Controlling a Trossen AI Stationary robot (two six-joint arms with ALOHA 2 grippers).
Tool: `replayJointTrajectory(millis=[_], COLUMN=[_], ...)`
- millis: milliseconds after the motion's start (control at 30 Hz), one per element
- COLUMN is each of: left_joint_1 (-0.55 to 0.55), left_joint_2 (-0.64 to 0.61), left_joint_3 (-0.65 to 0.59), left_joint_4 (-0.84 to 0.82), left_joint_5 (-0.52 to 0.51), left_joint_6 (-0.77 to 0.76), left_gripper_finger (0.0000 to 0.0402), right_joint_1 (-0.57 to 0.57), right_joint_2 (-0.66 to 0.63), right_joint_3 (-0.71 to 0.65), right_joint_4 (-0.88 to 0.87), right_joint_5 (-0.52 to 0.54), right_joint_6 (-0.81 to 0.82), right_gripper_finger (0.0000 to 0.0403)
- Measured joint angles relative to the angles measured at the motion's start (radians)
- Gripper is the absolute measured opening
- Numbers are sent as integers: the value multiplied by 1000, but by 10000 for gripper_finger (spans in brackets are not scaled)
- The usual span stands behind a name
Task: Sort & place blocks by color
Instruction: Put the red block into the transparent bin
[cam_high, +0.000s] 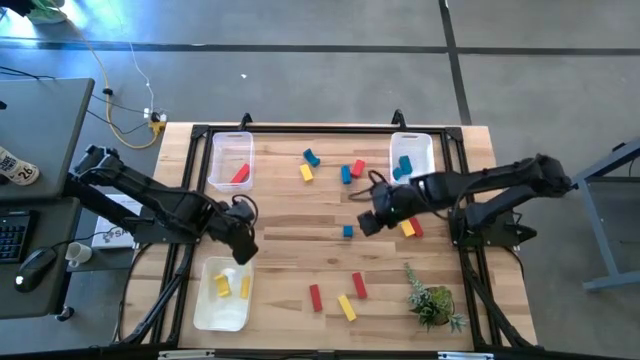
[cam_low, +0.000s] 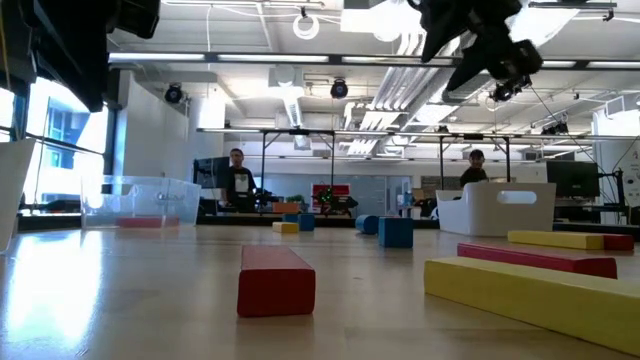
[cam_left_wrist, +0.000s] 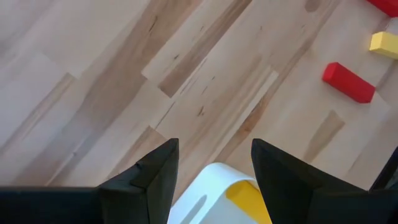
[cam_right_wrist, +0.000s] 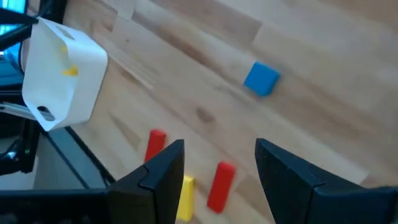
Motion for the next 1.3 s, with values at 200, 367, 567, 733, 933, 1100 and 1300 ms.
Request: replayJointTrajectory(millis=[200, 367, 567, 733, 933, 1100, 1300], left_joint_1=[0, 0, 0, 0, 0, 0, 0], left_joint_2=[0, 0, 0, 1, 1, 1, 1], left_joint_3=[0, 0, 0, 0, 0, 0, 0], left_joint_4=[0, 3, 4, 5, 5, 5, 5], left_joint_5=[-25, -30, -32, -32, -36, -36, -38], left_joint_6=[7, 7, 8, 22, 48, 48, 48], left_gripper_finger=[190, 190, 190, 190, 190, 190, 190], right_joint_1=[125, 197, 244, 266, 267, 267, 267], right_joint_2=[46, 120, 207, 281, 370, 419, 456], right_joint_3=[0, 0, 0, 0, 0, 0, 0], right_joint_4=[25, 103, 179, 227, 247, 248, 243], right_joint_5=[20, 19, 7, -26, -56, -58, -51], right_joint_6=[173, 271, 362, 402, 417, 433, 435], right_gripper_finger=[183, 183, 183, 183, 183, 183, 183])
